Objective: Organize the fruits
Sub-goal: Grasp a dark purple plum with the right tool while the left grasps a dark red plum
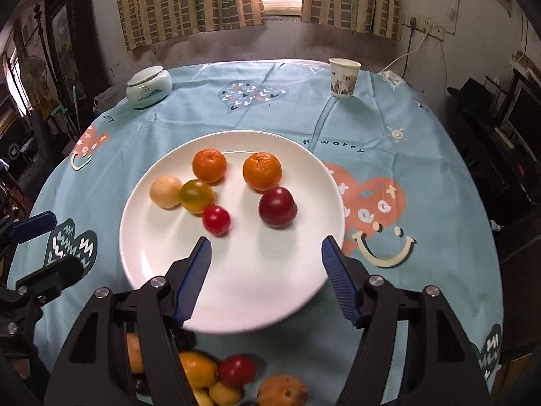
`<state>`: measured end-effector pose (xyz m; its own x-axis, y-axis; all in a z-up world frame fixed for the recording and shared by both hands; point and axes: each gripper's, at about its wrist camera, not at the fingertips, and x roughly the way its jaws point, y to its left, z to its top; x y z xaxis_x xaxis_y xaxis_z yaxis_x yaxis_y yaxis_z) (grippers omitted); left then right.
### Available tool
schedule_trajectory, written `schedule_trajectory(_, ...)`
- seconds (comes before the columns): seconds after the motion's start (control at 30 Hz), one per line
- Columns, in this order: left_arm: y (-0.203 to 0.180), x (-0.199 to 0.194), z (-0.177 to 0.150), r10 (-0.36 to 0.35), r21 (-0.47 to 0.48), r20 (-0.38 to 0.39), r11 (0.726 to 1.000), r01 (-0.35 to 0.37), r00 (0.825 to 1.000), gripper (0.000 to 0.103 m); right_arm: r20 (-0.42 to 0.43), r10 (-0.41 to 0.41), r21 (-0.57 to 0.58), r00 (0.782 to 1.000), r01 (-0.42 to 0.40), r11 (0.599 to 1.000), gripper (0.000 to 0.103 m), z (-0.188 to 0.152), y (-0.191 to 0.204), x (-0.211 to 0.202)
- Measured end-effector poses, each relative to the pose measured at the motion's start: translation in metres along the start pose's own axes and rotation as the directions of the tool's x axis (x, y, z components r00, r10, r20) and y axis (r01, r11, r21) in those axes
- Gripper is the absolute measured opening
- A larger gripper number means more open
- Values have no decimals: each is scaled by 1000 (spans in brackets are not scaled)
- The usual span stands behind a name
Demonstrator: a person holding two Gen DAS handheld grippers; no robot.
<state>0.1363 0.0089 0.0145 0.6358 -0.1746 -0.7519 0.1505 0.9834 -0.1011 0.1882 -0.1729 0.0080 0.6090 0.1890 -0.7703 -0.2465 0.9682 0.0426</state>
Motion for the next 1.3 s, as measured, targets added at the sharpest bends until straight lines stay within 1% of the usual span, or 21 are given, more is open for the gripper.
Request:
schedule_trajectory(0.03, 0, -4, -8, 2, 5, 0, 1000, -2, 1000, 91, 15, -4, -11, 1000, 4, 1000, 80, -9, 4, -15)
schedule_trajectory(0.07, 1, -7, -17, 2, 8, 0, 1000, -2, 1000, 93, 28, -13, -15, 1000, 14, 1000, 94, -19, 8, -28)
schedule_trajectory(0.1, 2, -11, -26, 3, 9, 1, 1000, -3, 1000, 95, 43, -27, -16, 999, 28, 999, 102, -29, 11, -39)
schedule_trajectory(0.17, 4, -16, -43, -2, 5, -2, 1000, 2, 1000, 97, 80, -60, -21, 995, 62, 998, 102, -54, 16, -63)
schedule_trajectory(0.27, 7, -20, -68, -16, -12, -19, 1000, 16, 1000, 97, 70, -77, -11, 995, 78, 997, 102, -86, 19, -80)
schedule_trajectory(0.37, 7, -23, -87, -11, -18, -29, 1000, 10, 1000, 97, 41, -62, 24, 997, 61, 998, 102, -118, 19, -86)
schedule_trajectory(0.5, 1, -28, -107, 29, 11, -29, 1000, -29, 999, 97, -28, -63, 37, 998, 64, 997, 102, -150, 24, -75)
schedule_trajectory(0.57, -3, -30, -112, 33, 27, -33, 999, -32, 999, 97, -53, -42, 53, 998, 45, 998, 102, -160, 26, -71)
schedule_trajectory(0.67, -6, -33, -118, 41, 39, -35, 998, -39, 999, 97, -54, 30, 56, 998, -27, 998, 102, -168, 35, -74)
schedule_trajectory(0.7, -6, -34, -119, 42, 39, -35, 998, -41, 998, 97, -41, 66, 54, 997, -63, 997, 100, -168, 37, -75)
schedule_trajectory(0.73, -5, -35, -120, 43, 37, -36, 998, -42, 998, 97, -26, 90, 57, 996, -88, 994, 94, -169, 38, -77)
schedule_trajectory(0.8, -3, -36, -122, 42, 31, -38, 999, -41, 998, 97, -25, 120, 63, 992, -118, 991, 57, -170, 39, -75)
schedule_trajectory(0.83, -2, -36, -123, 43, 27, -39, 999, -42, 998, 97, -42, 126, 69, 991, -123, 990, 52, -171, 38, -71)
schedule_trajectory(0.87, -1, -36, -124, 43, 26, -41, 999, -42, 998, 97, -62, 129, 78, 990, -124, 989, 48, -171, 37, -66)
schedule_trajectory(0.93, 0, -35, -126, 42, 27, -48, 999, -41, 998, 97, -85, 125, 90, 989, -117, 989, 48, -173, 35, -57)
schedule_trajectory(1.03, 2, -31, -127, 37, 24, -61, 999, -35, 997, 97, -89, 98, 95, 991, -90, 991, 48, -173, 35, -47)
schedule_trajectory(1.07, 2, -30, -128, 32, 22, -66, 999, -31, 997, 97, -93, 96, 94, 991, -87, 992, 45, -171, 35, -42)
schedule_trajectory(1.1, 2, -28, -128, 27, 21, -71, 999, -25, 997, 97, -100, 99, 93, 990, -90, 992, 37, -171, 35, -37)
schedule_trajectory(1.13, 1, -26, -128, 20, 19, -78, 1000, -18, 997, 97, -110, 101, 92, 989, -91, 992, 34, -169, 35, -30)
schedule_trajectory(1.23, -2, -20, -130, -1, 13, -91, 1000, 2, 996, 97, -96, 61, 74, 993, -54, 996, 31, -164, 37, -20)
schedule_trajectory(1.3, -5, -17, -130, -4, 15, -92, 1000, 6, 996, 97, -85, 68, 87, 994, -61, 994, 31, -161, 36, -22)
